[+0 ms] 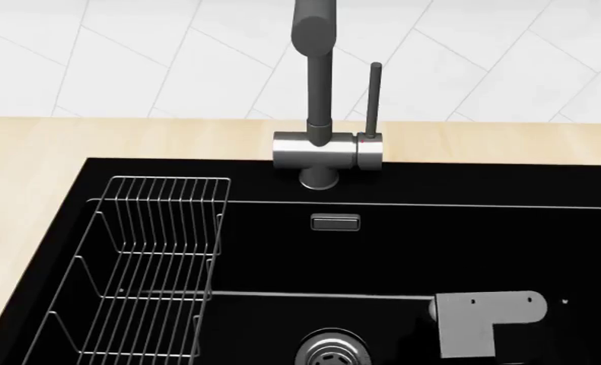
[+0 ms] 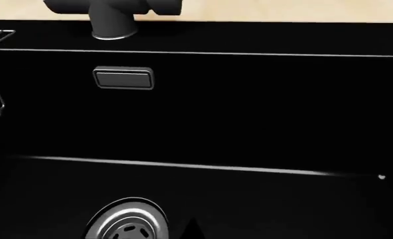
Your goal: There is a mixed pile of frozen fruits and vegetables on the counter. Locate all the frozen vegetables and place the items in a bowl on the counter. Take all the frozen fruits and defrost them in a running sink.
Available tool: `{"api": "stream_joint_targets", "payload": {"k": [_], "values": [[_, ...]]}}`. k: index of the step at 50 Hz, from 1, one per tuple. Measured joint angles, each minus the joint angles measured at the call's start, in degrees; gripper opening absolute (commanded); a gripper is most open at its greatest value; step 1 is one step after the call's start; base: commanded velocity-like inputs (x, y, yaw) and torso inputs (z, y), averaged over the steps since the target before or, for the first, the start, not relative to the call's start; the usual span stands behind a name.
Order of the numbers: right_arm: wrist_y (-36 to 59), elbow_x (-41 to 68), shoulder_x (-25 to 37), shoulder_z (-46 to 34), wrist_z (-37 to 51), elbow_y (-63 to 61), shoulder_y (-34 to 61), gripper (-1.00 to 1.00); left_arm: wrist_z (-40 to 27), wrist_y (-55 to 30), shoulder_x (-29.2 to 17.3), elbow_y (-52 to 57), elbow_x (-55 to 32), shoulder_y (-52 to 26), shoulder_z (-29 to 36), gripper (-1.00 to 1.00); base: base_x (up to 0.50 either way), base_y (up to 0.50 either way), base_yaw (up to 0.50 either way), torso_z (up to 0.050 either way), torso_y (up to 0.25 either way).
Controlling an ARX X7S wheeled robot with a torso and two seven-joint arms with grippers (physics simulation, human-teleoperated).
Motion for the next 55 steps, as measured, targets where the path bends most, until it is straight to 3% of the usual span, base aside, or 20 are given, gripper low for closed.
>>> {"api": "stream_joint_targets", "payload": {"k": [5,6,30,42,55], "values": [[0.64,0.75,0.1,0.69,0.6,-0.36,-0.32,-1.0,-0.22,0.18,0.02,-0.19,0.07,-0.1,0.27,1.0,0.0,0.0,0.0,0.0,0.0],[0.83,0.94,0.17,0.85,0.78,-0.58,-0.4,1.0,-0.25,0.17,0.01,-0.19,0.04,-0.12,0.27,1.0,0.0,0.0,0.0,0.0,0.0],[13.34,12.7,6.04,10.71,13.07,-28.56,0.58,1.0,-0.89,-0.15,-0.28,0.13,-0.8,-0.24,0.12,1.0,0.0,0.0,0.0,0.0,0.0],[12.81,14.51,10.31,19.55,18.92,-45.12,-7.36,1.0,-1.13,-0.3,-0.45,0.42,-1.23,-0.13,0.24,1.0,0.0,0.0,0.0,0.0,0.0],[9.81,14.85,12.6,26.81,21.3,-53.28,-14.98,1.0,-1.8,-1.07,-1.07,1.62,-1.73,0.08,-0.44,1.0,0.0,0.0,0.0,0.0,0.0]]}}
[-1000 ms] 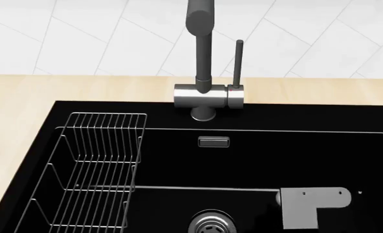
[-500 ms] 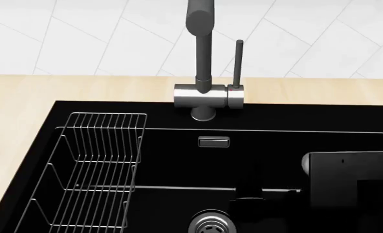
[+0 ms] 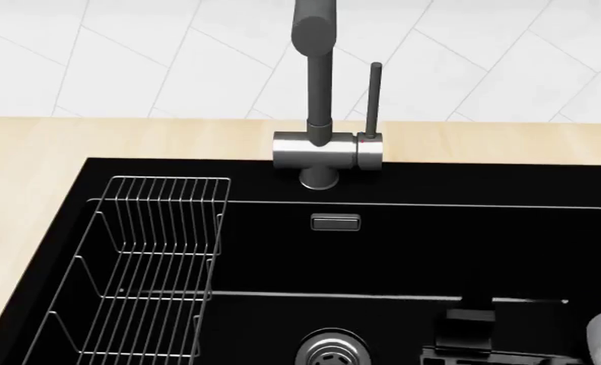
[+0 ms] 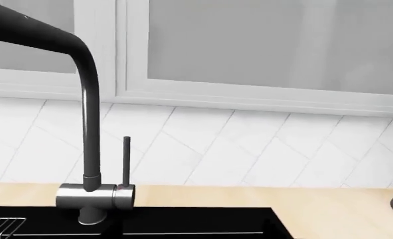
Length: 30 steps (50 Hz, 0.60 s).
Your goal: There is a mixed pile of frozen fruits and vegetables on the counter. Locate all the frozen vegetables and place the items in a bowl on the counter. Take all the frozen fruits and defrost them in a running sink.
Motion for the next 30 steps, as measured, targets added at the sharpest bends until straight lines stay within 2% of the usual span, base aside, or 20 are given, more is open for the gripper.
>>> {"api": "stream_joint_targets", "payload": {"k": [20,30], "values": [[-0.36,0.56,1.24,1.19,2.3,-1.69,-2.29,1.0,-4.38,-11.81,-4.32,6.19,-4.57,-3.15,-11.8,1.0,0.0,0.0,0.0,0.0,0.0],[-0.89,0.69,1.52,1.93,2.76,-1.26,-3.14,1.0,-4.65,-13.13,-4.65,5.46,-4.17,0.21,-17.14,1.0,0.0,0.0,0.0,0.0,0.0]]}}
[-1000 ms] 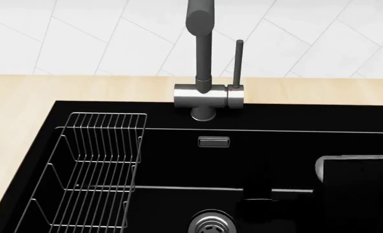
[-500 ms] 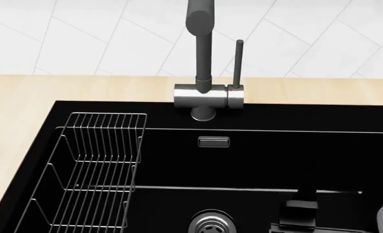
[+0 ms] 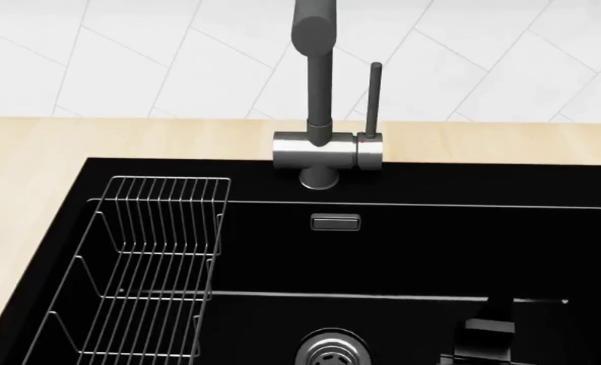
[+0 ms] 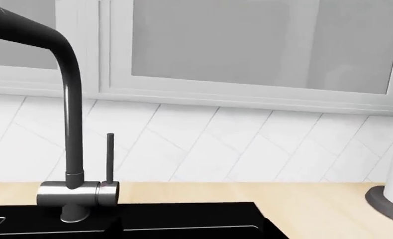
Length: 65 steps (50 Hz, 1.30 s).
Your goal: There is a mixed pile of frozen fruits and vegetables on the counter. Locate all the frozen vegetables and place the items in a bowl on the counter. Take all the frozen fruits and defrost them in a running sink.
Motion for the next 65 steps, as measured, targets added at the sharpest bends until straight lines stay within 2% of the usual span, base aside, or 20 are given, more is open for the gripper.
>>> {"api": "stream_joint_targets", "payload": {"k": [20,40,65], "values": [[-0.57,1.3,0.64,1.13,0.87,-0.09,-0.94,1.0,0.61,2.61,1.63,-3.24,2.25,8.05,-0.51,1.0,0.0,0.0,0.0,0.0,0.0],[-1.69,-0.48,0.4,-2.09,0.32,0.34,-0.54,1.0,-0.18,5.94,2.67,-11.95,4.81,6.57,8.72,1.0,0.0,0.0,0.0,0.0,0.0],[-2.66,-1.19,0.54,-4.25,0.07,0.69,-0.56,1.0,-0.72,10.63,2.16,-23.71,8.6,3.09,14.51,1.0,0.0,0.0,0.0,0.0,0.0]]}}
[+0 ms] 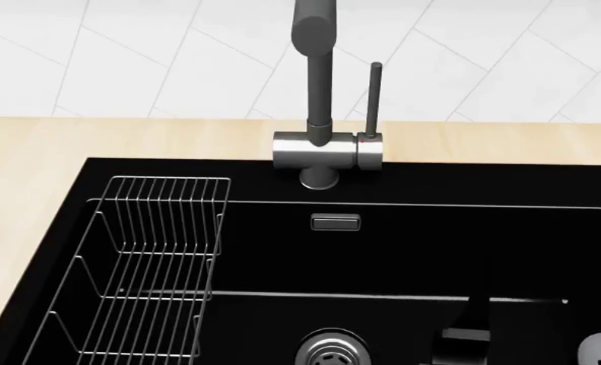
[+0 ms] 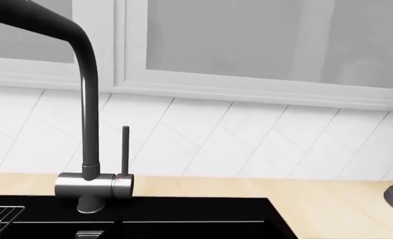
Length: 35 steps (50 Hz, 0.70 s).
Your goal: There is a mixed pile of frozen fruits and vegetables on the counter. Locate all the frozen vegetables and place the items in a bowl on the counter. Take all the frozen fruits and defrost them in a running sink.
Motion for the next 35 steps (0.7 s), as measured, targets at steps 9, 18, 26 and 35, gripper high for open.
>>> {"api": "stream_joint_targets", "payload": {"k": [9,18,26,35], "values": [[-0.25,-0.1,0.2,-0.32,0.08,0.14,-0.13,1.0,-0.52,0.41,0.11,-1.76,1.7,-0.14,0.69,-1.0,0.0,0.0,0.0,0.0,0.0],[-0.26,0.23,0.51,-0.42,0.45,-0.12,-0.05,1.0,-0.7,-1.94,0.44,0.74,0.3,-0.43,-0.17,-1.0,0.0,0.0,0.0,0.0,0.0],[-0.17,0.79,0.89,-0.32,0.99,-0.59,0.06,1.0,-1.62,-6.38,0.54,5.91,-2.63,-2.19,-1.46,-1.0,0.0,0.0,0.0,0.0,0.0],[-0.14,1.53,1.39,0.05,1.64,-1.03,0.04,1.0,-2.44,-16.16,1.53,14.8,-10.91,-7.39,-4.99,-1.0,0.0,0.0,0.0,0.0,0.0]]}}
